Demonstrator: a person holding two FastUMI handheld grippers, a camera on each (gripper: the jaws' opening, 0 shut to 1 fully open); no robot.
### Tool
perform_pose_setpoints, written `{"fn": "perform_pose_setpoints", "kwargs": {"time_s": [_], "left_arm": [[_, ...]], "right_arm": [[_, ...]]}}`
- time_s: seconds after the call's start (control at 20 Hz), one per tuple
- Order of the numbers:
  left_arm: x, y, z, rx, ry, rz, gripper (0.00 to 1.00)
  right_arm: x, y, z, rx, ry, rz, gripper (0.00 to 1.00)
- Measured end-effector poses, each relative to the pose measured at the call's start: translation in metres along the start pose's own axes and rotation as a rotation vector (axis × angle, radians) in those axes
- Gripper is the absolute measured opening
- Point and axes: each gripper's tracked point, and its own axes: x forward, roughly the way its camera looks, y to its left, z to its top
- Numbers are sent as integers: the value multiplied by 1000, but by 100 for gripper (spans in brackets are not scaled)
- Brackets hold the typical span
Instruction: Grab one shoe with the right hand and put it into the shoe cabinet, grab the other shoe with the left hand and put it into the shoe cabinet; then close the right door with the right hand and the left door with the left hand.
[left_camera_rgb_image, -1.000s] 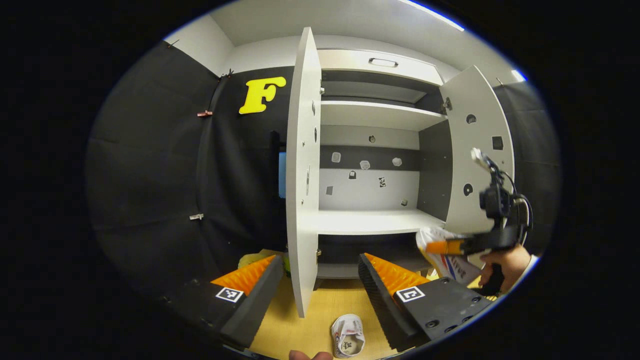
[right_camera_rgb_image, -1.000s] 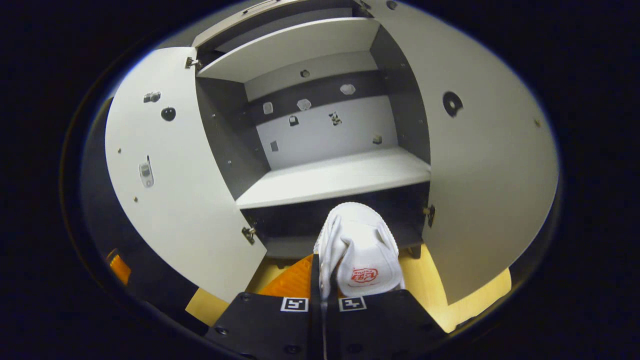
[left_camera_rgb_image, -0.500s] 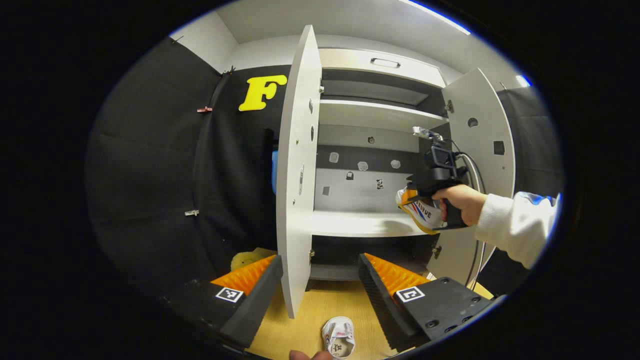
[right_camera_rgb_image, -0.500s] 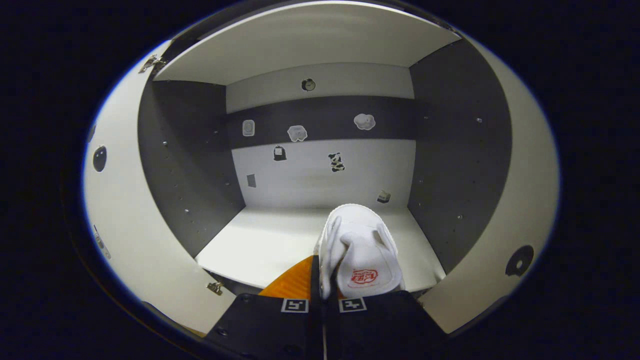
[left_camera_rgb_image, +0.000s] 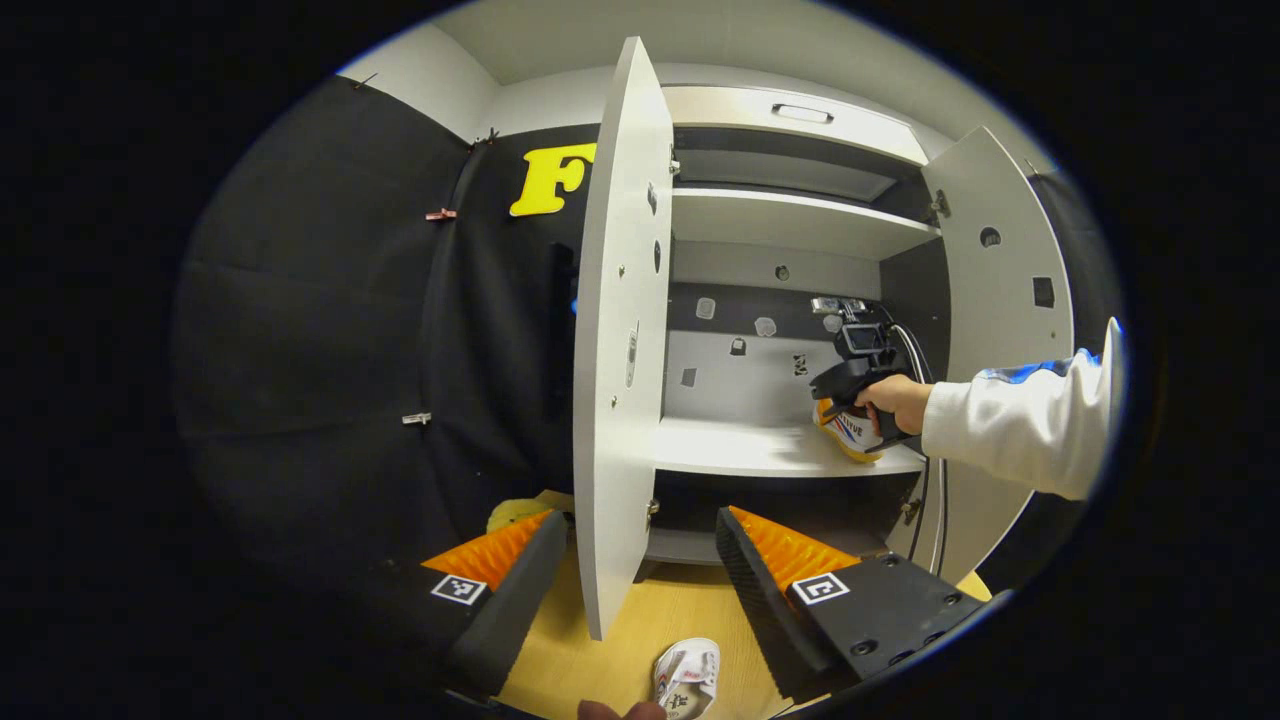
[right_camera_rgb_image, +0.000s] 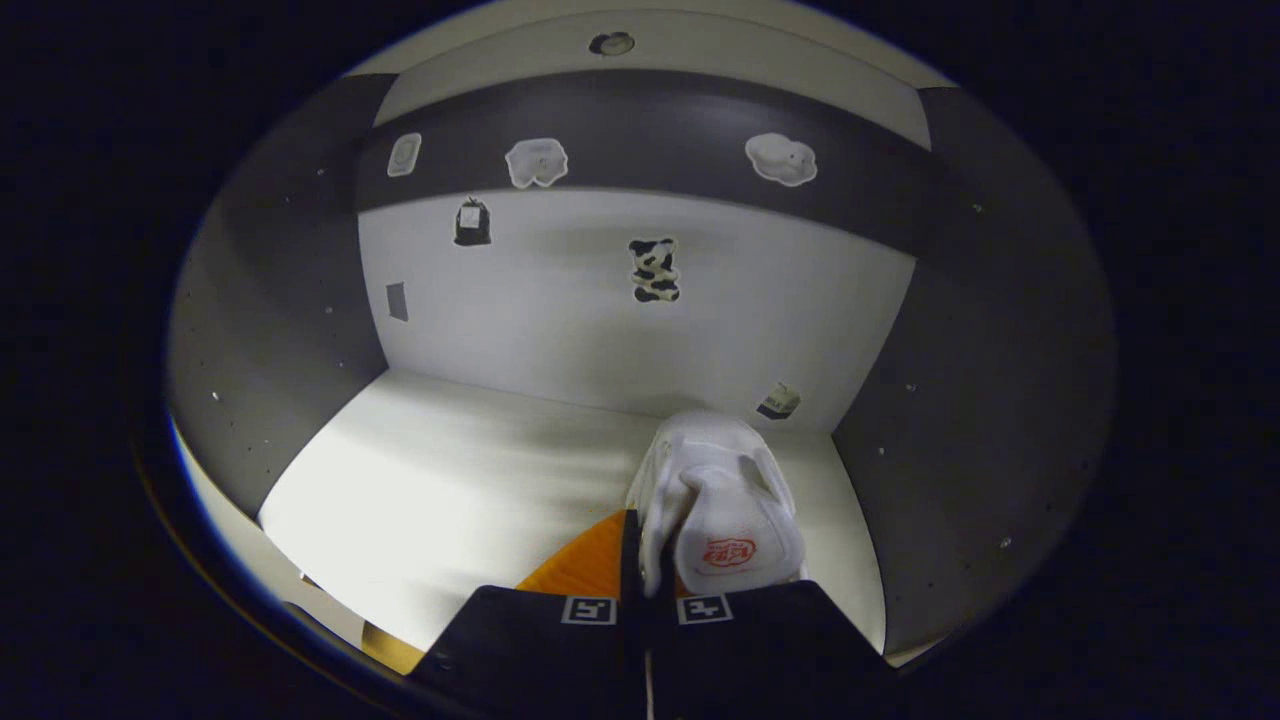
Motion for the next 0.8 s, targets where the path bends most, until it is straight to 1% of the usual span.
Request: {"fn": "perform_pose_setpoints", "kwargs": {"time_s": [0.1,0.15,0.2,0.3,0.35,0.4,0.45,0.5,0.55,0.6,0.65,0.7,0.75,0.8], "left_arm": [[3,1,-3,-6,13,15,95],[4,1,-5,-6,19,19,95],[5,1,-6,-3,21,23,94],[5,0,-4,1,17,25,95],[5,-2,-3,1,13,20,95],[5,-4,-2,-1,9,12,94],[4,-5,-1,-2,6,3,94],[4,-5,-1,-4,5,-5,95],[3,-5,-1,-7,4,-14,95],[3,-5,0,-9,1,-20,95],[1,-3,-1,-8,-2,-25,95],[-1,-1,-2,-7,-5,-30,95],[-2,1,-5,-7,-5,-37,95],[-4,3,-7,-6,-4,-45,94]], "right_arm": [[13,1,-7,-8,32,-6,7],[17,1,-2,-17,10,-20,7],[22,2,-3,-25,19,-27,7],[18,-1,-7,-26,27,-63,10],[15,-4,-7,-22,21,-78,16],[10,-1,-8,-1,21,-67,23],[3,1,-11,25,19,-52,42],[-5,3,-9,40,7,-47,48],[-16,6,-7,48,-16,-28,64],[-29,7,-2,47,-45,-24,73],[-43,10,1,51,-83,-11,88],[-62,13,5,62,-126,4,95],[-82,17,9,79,-173,24,98],[-103,19,12,100,-219,40,98]]}}
